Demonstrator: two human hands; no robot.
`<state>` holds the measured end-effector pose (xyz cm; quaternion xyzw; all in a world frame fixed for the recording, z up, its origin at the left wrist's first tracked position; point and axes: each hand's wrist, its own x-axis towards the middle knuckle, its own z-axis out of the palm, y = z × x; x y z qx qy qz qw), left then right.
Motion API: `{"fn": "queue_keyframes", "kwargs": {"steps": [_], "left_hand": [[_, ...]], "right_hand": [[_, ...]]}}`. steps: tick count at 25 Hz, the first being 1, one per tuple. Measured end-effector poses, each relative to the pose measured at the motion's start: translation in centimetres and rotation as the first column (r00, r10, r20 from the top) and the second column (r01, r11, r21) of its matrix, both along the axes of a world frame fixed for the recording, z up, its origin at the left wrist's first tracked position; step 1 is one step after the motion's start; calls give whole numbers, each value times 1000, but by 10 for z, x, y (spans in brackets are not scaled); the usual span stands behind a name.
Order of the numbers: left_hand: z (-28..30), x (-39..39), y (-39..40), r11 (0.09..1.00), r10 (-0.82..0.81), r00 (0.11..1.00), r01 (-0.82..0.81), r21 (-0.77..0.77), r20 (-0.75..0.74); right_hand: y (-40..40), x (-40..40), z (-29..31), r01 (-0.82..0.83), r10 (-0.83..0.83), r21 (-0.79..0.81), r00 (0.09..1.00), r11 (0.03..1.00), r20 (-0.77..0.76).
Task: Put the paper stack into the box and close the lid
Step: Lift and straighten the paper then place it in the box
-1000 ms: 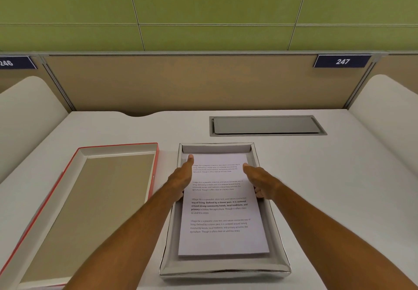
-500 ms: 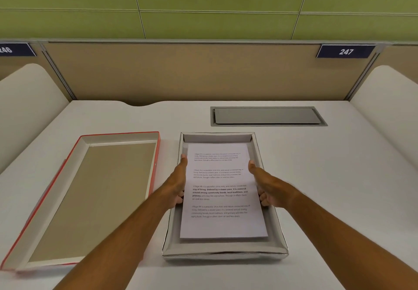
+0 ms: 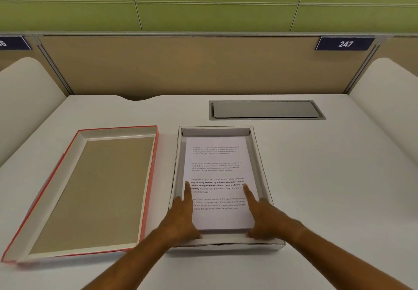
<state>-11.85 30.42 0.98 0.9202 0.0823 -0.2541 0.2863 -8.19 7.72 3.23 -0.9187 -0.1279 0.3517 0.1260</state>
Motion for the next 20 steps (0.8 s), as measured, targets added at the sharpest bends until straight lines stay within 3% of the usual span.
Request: {"fn": "queue_keyframes", "kwargs": {"steps": [6,10,12,15,17,20], "left_hand": [[-4,-5,-6,993,-18,996,7,120,86],[-5,-4,-6,990,-23,998,14,137,64],[-2,0,-3,998,-10,999,7,60,40],[13,15,6,974,119,992,-110,-197,37],[21,32,11,901,283,959,-264,-344,7],[30,61,14,721,412,897,-427,-546,-158]], "right_hand": [[2,-5,-9,-92,105,-67,964,994,243],[2,-5,-11,-101,126,-113,963,988,239],[5,0,-7,-77,89,-82,983,994,161],[6,18,1,1,-3,18,998,1000,69],[8,35,8,118,-123,213,992,970,13],[15,61,12,325,-352,442,936,836,-21]]}}
